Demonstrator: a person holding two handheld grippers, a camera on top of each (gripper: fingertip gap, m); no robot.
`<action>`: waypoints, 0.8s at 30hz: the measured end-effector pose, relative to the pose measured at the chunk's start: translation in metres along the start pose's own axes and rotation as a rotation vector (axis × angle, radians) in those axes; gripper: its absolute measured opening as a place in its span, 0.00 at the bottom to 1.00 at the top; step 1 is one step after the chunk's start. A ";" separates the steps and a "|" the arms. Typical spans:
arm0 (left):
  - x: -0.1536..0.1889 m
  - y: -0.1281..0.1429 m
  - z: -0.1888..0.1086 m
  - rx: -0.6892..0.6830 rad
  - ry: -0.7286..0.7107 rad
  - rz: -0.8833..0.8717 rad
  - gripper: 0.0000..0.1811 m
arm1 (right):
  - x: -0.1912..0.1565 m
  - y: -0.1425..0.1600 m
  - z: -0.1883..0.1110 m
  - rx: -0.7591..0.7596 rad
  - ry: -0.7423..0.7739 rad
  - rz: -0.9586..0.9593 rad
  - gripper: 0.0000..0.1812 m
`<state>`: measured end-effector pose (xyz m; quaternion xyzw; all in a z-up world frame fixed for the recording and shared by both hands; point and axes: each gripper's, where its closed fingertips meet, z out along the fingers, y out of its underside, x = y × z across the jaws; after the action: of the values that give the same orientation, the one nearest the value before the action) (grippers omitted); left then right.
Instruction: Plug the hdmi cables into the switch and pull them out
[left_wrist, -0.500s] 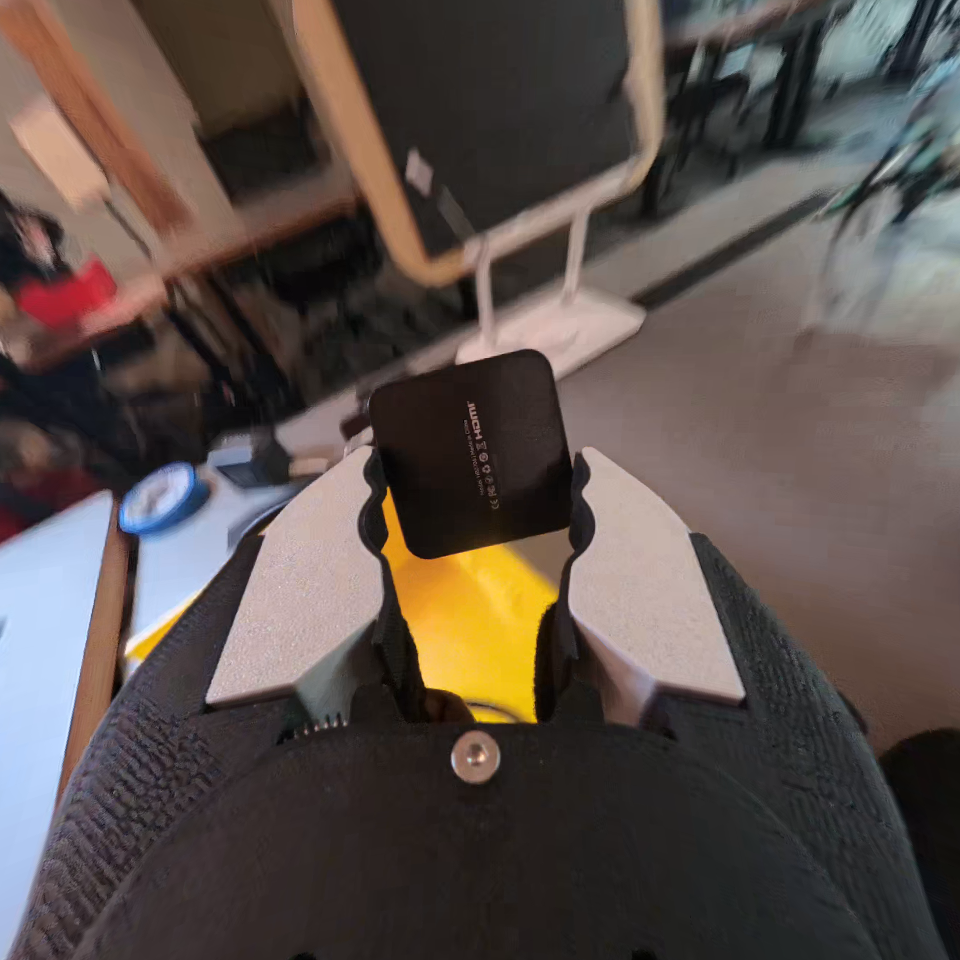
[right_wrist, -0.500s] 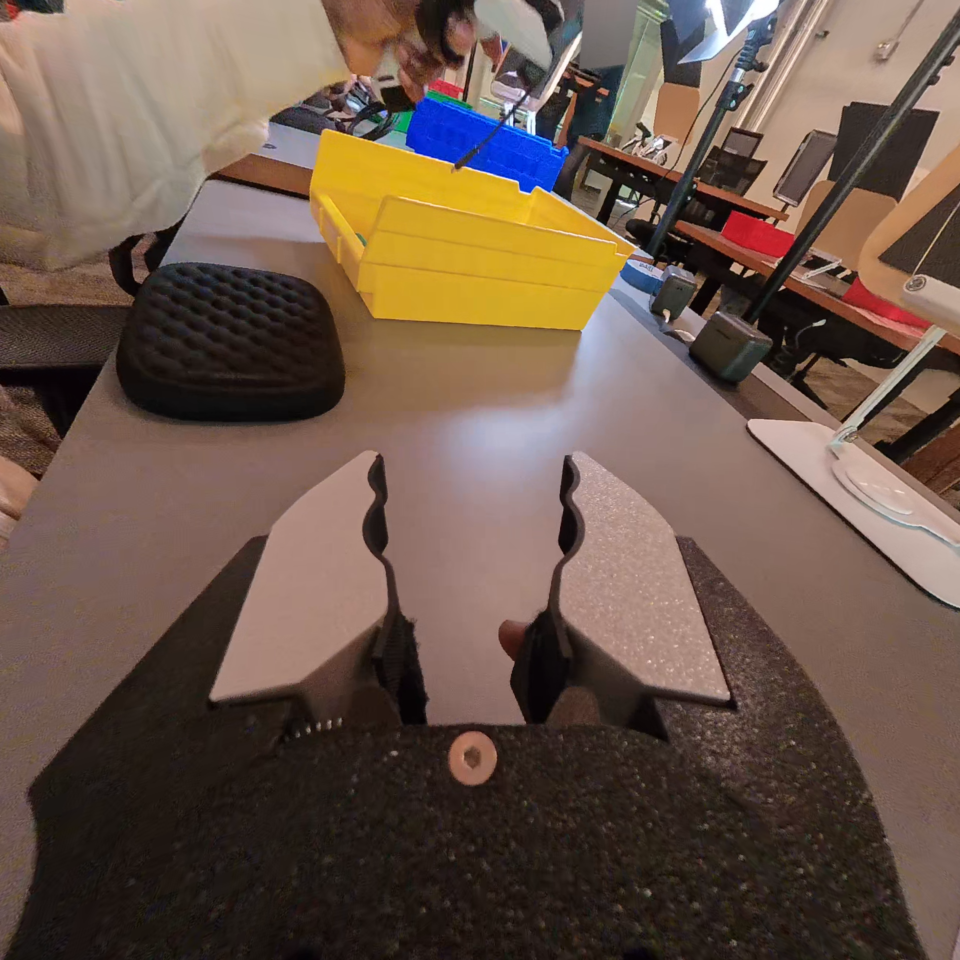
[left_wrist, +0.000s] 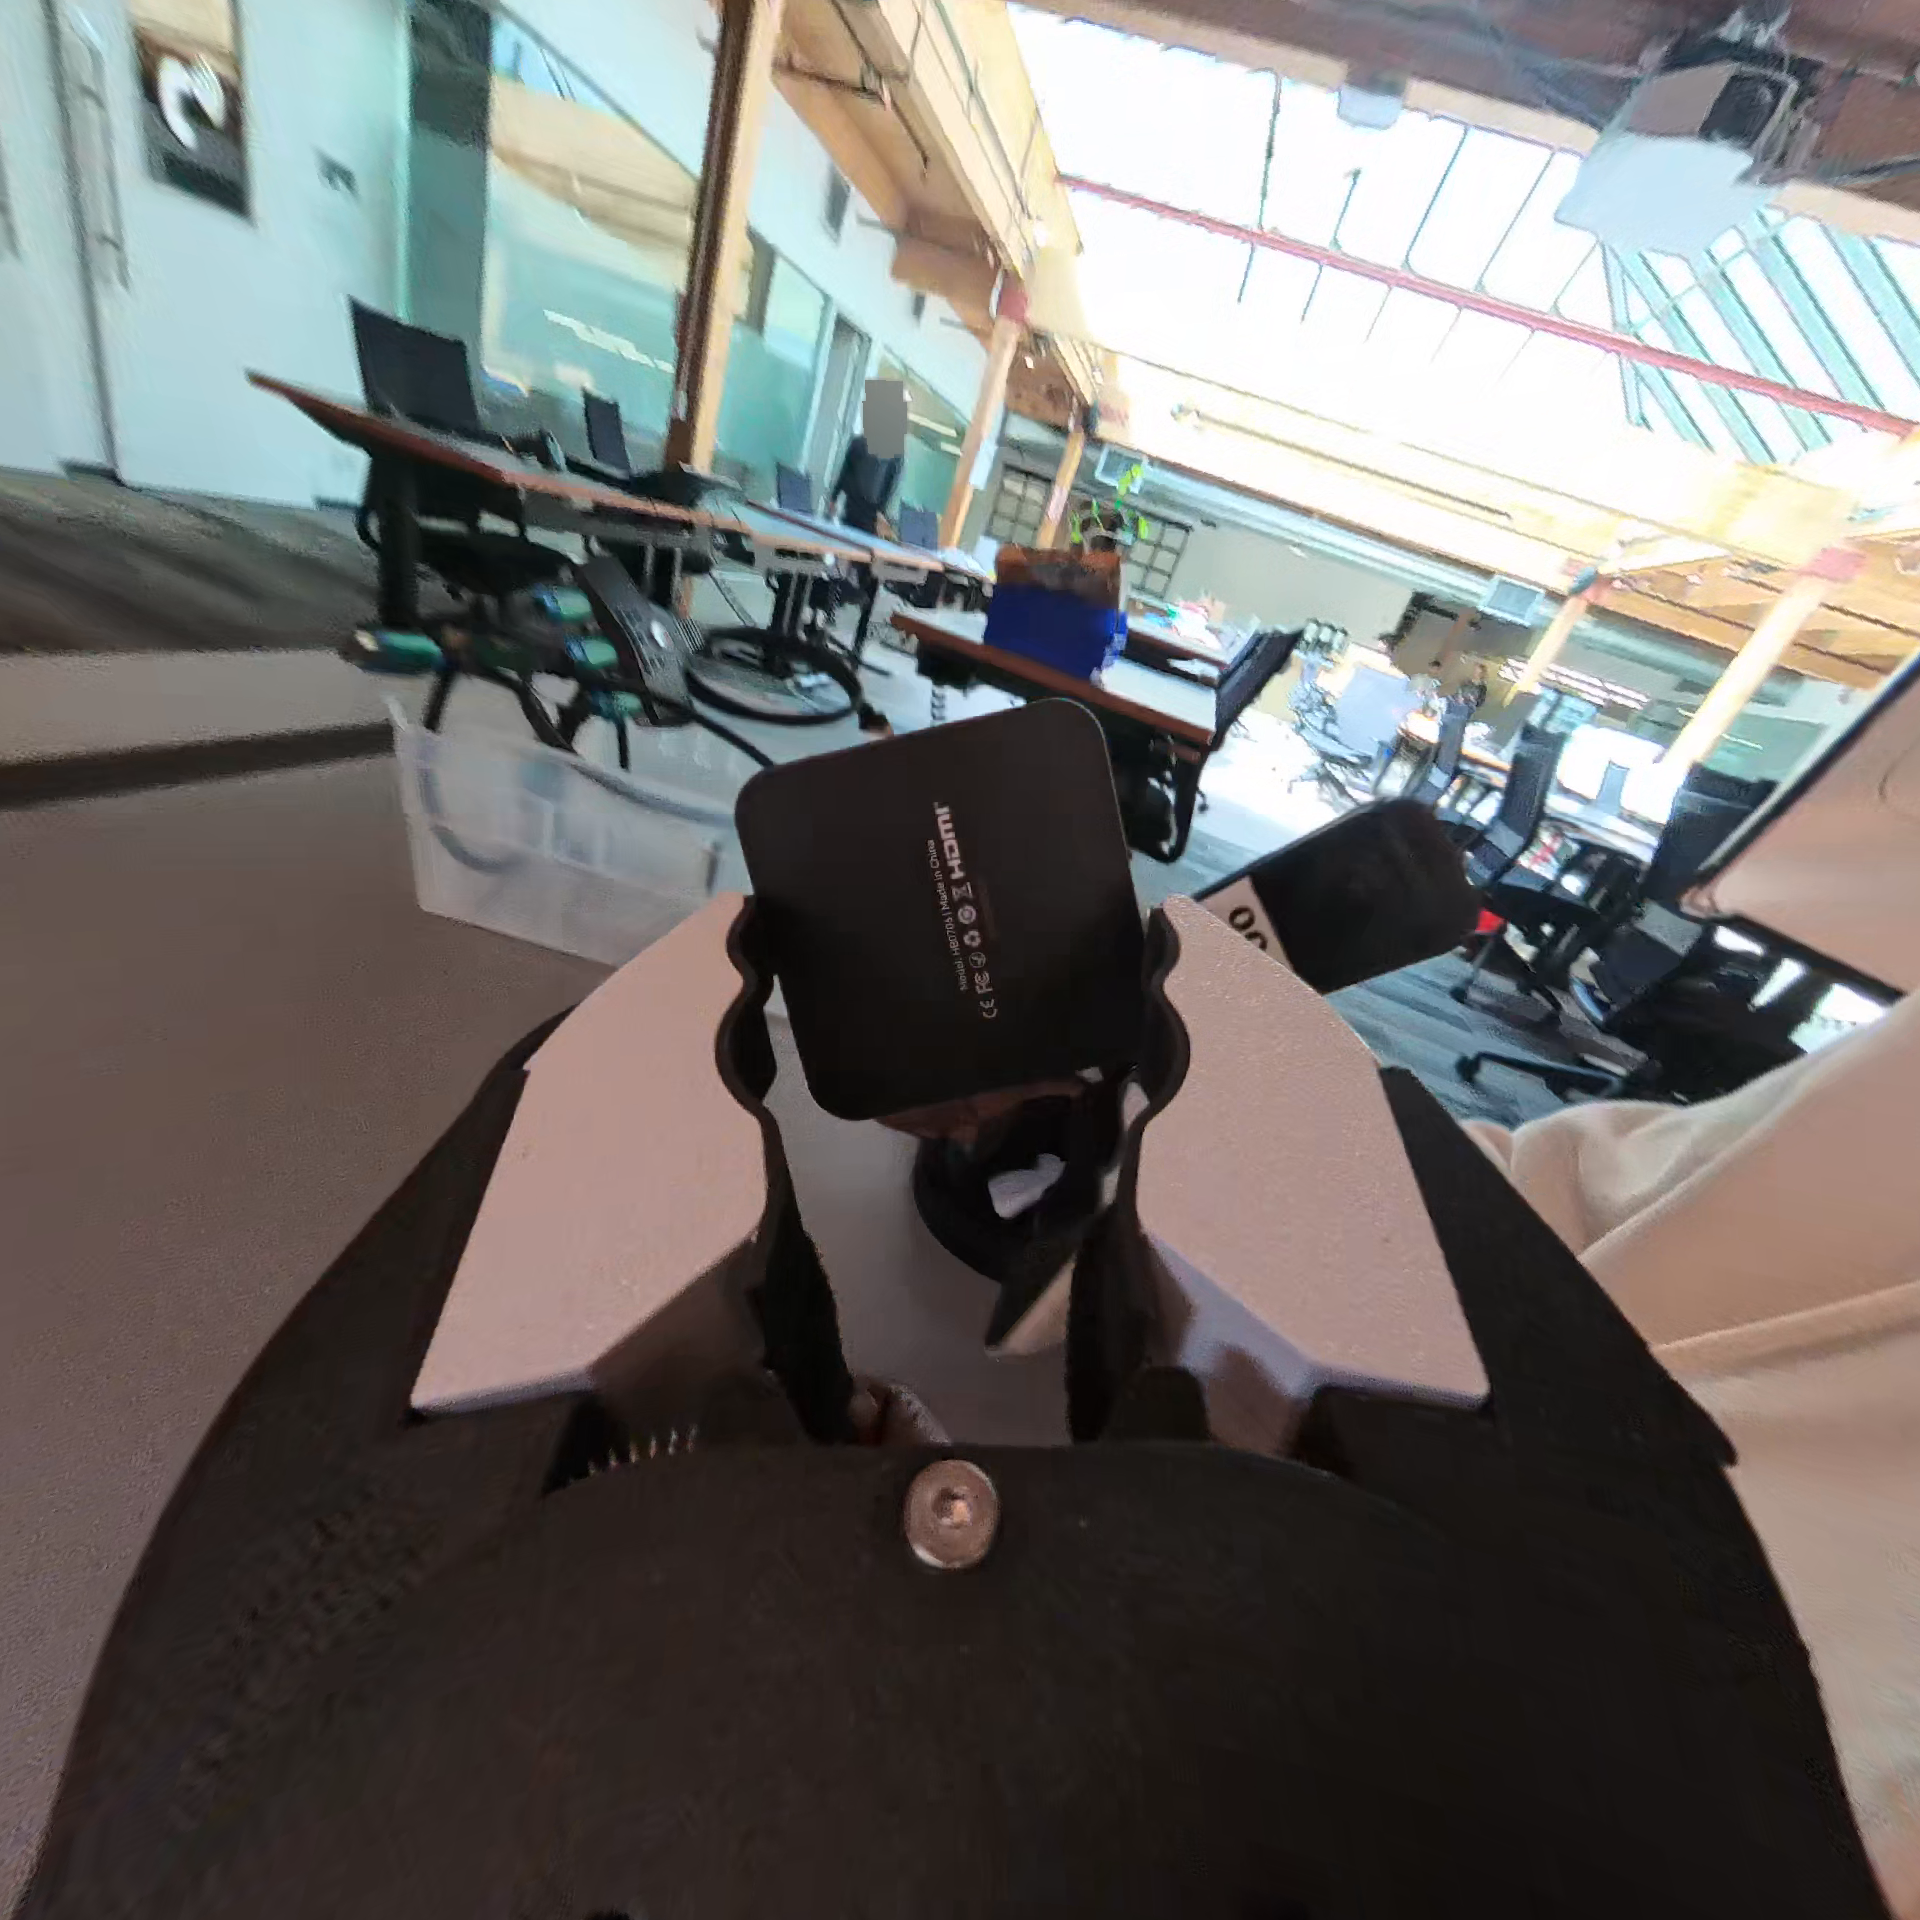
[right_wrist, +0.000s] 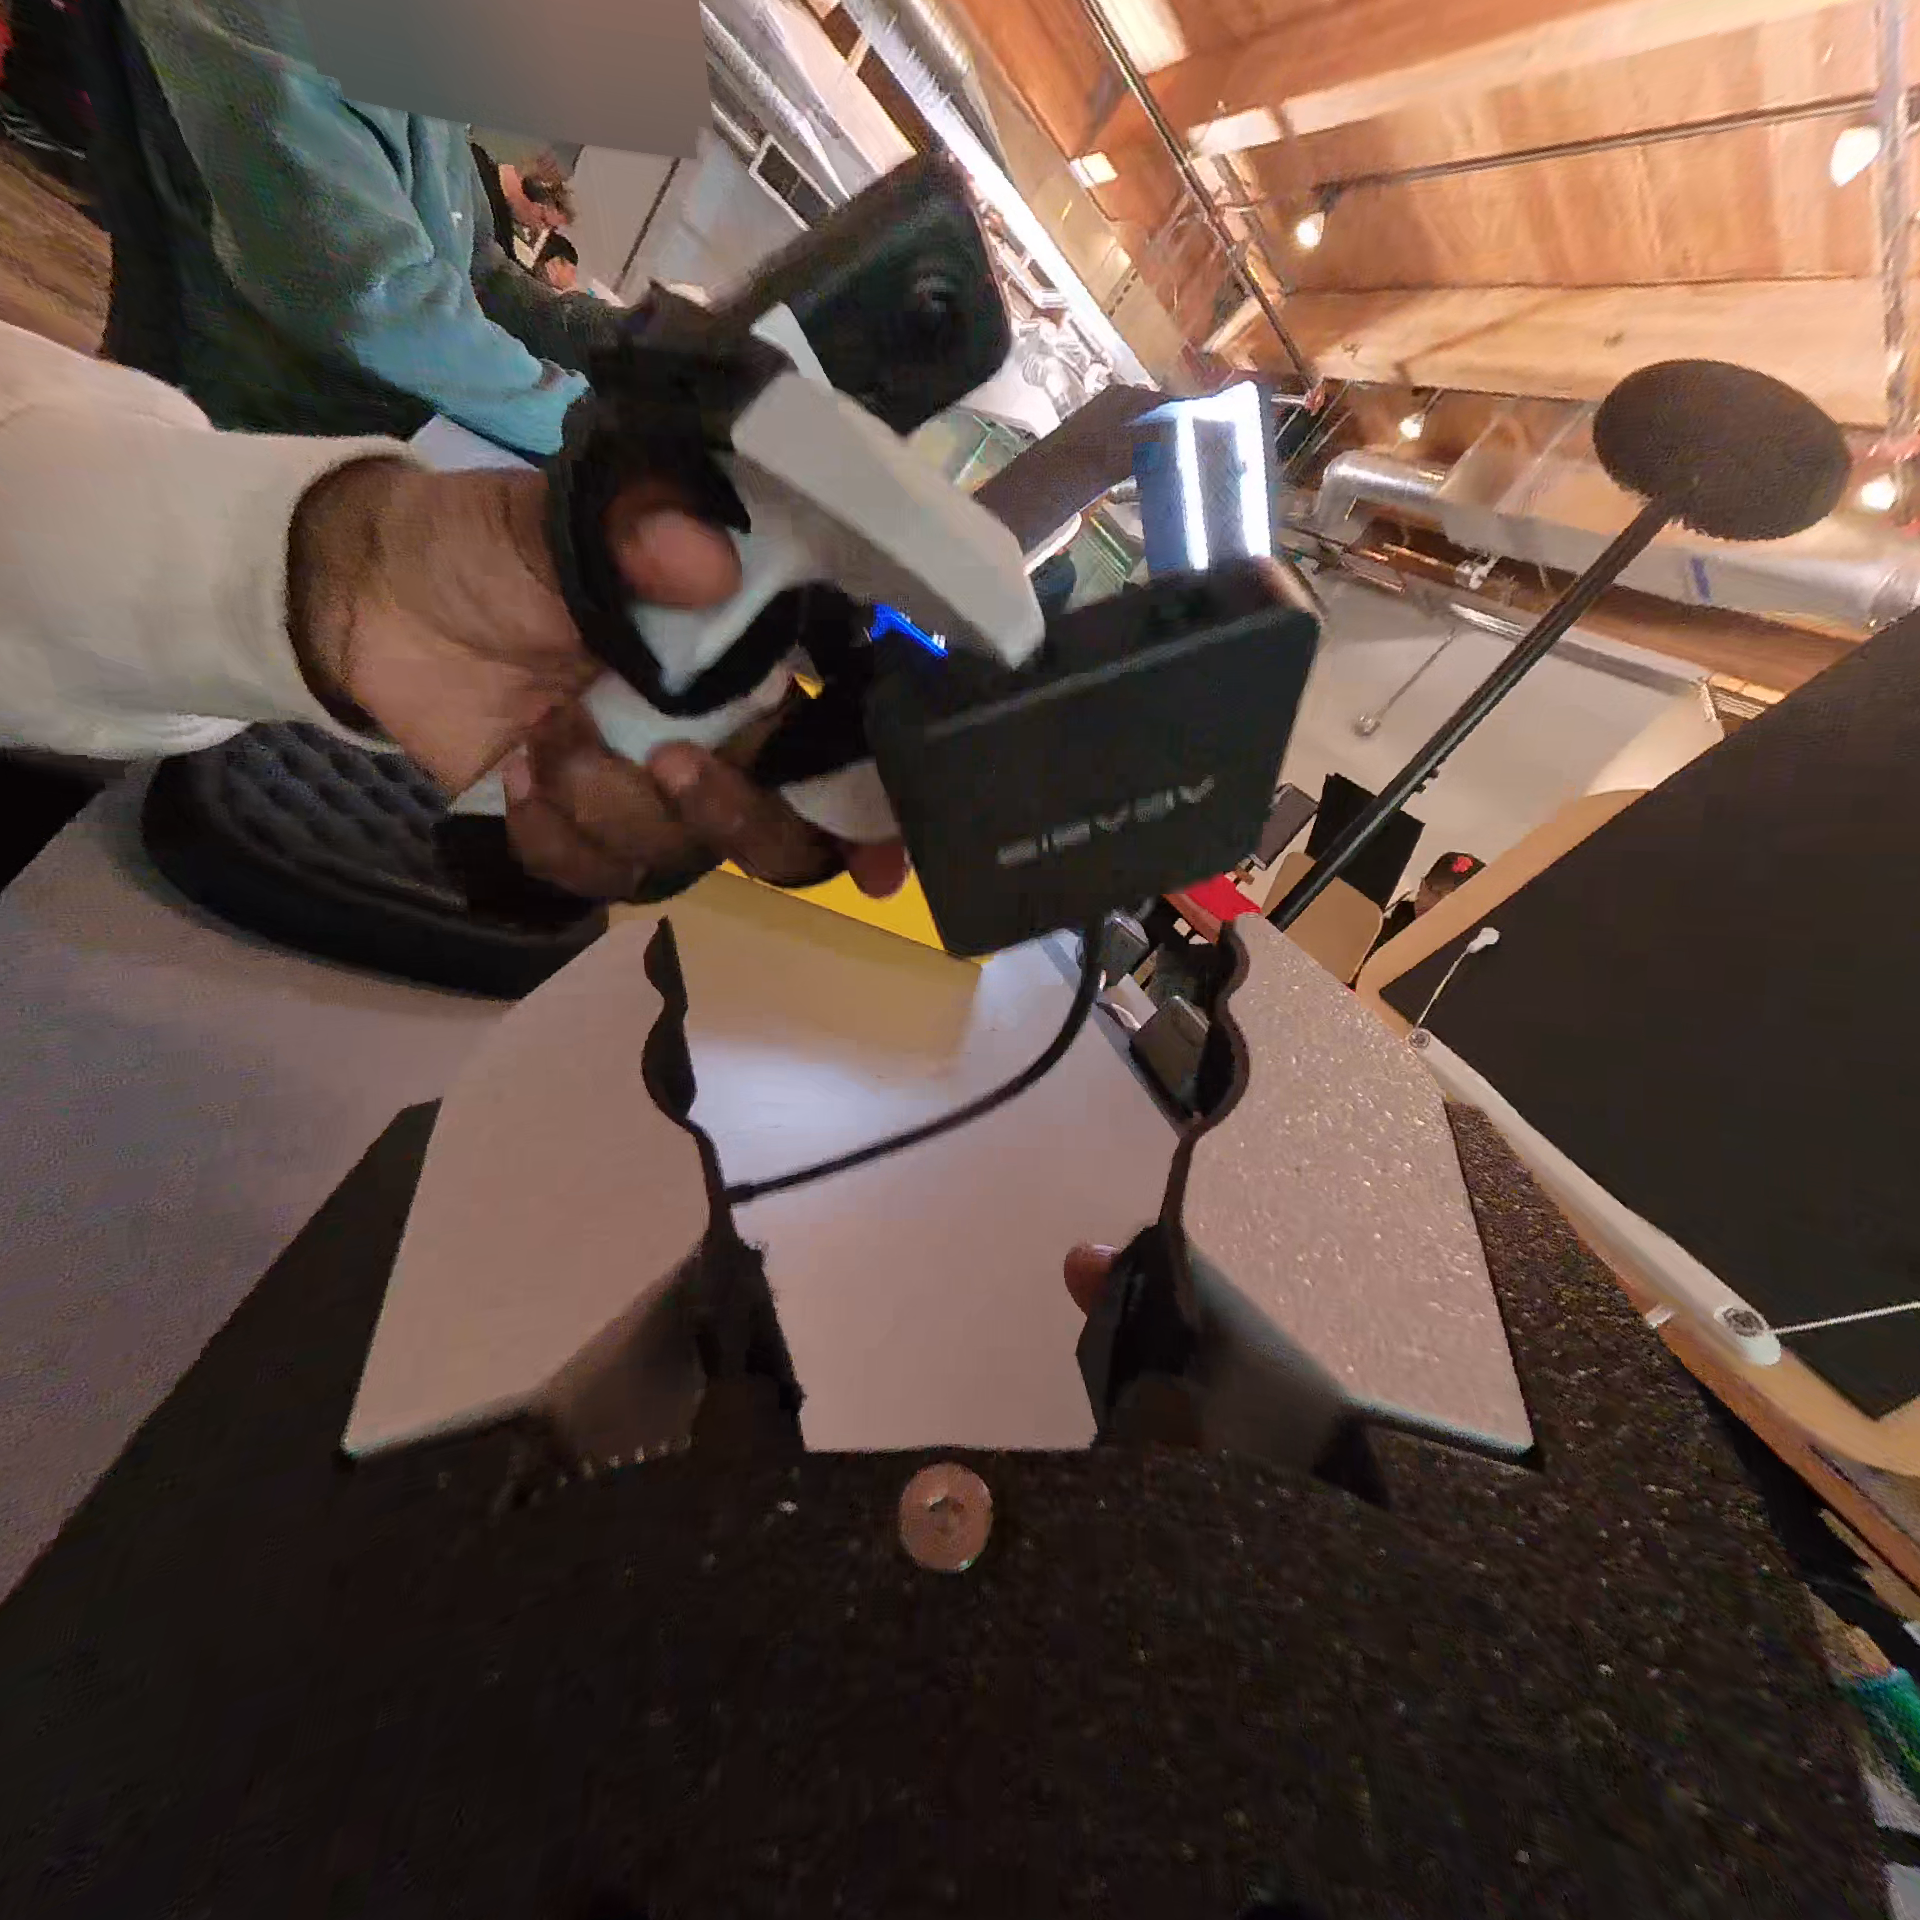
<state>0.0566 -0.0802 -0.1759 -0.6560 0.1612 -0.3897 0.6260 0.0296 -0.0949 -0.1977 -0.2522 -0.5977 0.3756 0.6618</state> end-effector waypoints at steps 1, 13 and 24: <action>-0.003 0.008 0.005 -0.021 -0.002 -0.012 0.38 | -0.003 0.000 0.001 0.000 -0.011 -0.002 0.55; -0.010 0.038 0.005 -0.136 0.038 -0.142 0.38 | 0.008 0.010 0.006 -0.074 0.104 -0.111 0.43; -0.031 0.008 -0.037 -0.118 -0.162 0.779 0.45 | 0.054 0.011 -0.016 0.118 0.162 0.548 0.43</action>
<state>0.0122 -0.0854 -0.1962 -0.6091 0.3700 -0.0605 0.6989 0.0429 -0.0434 -0.1763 -0.3944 -0.4298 0.5530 0.5949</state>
